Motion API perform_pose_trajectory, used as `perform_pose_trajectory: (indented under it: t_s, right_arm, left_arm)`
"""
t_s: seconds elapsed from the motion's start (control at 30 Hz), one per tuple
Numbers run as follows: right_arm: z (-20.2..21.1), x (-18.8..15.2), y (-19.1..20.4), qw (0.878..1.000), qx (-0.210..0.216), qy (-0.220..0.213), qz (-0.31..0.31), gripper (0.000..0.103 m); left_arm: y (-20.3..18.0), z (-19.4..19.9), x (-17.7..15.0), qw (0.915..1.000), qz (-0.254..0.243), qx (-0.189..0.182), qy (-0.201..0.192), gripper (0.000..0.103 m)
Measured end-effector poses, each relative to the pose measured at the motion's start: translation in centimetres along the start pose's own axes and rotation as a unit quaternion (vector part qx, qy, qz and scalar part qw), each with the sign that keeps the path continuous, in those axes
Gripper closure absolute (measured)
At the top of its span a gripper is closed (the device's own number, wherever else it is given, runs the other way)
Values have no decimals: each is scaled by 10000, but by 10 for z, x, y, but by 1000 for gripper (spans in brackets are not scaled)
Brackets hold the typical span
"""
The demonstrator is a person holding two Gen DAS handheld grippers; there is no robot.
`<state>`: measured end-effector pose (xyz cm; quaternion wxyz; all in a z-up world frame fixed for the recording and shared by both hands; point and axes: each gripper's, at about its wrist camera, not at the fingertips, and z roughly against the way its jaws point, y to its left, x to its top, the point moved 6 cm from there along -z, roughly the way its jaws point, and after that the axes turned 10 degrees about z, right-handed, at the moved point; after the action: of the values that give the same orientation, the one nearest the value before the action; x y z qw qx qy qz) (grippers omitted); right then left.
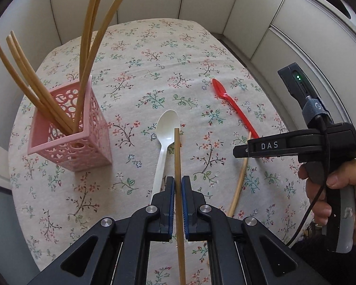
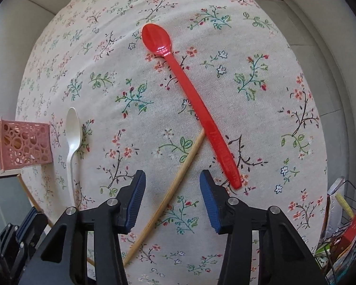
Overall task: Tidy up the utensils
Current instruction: 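Close the left gripper on a chopstick while the right gripper grasps the last one, then lift both held chopsticks upright and carry them over the pink basket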
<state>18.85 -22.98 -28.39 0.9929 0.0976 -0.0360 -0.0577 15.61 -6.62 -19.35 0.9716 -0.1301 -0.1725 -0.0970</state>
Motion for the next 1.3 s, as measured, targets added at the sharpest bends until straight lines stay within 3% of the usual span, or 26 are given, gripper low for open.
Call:
perform_pose_trajectory:
  t_s: [0.17,0.3,0.53,0.67,1.0,1.3]
  right_arm:
    - [-1,6,10,9983,-507,-160,259,69]
    - [-1,8,14,9964,-737,-238,347,86]
    - [1,9,10,9981,-451,-340,241,96]
    - [15,9,0,9980,-262,-511,256,98]
    - [72,-9,16,9908,203,-1230,527,98]
    - [137,-23,60,9662,390,-2228,1238,98]
  left_arm:
    - [7,1,-1,10000,51,18,-14,97]
    - [11,0,1,9999,112,25,-25,97]
    - [17,5,1,9997,210,47,-89,97]
    - [20,15,4,9993,285,9,-252,97]
    - [26,57,13,9954,418,-42,-862,97]
    - [31,109,21,9846,526,-168,-1656,97]
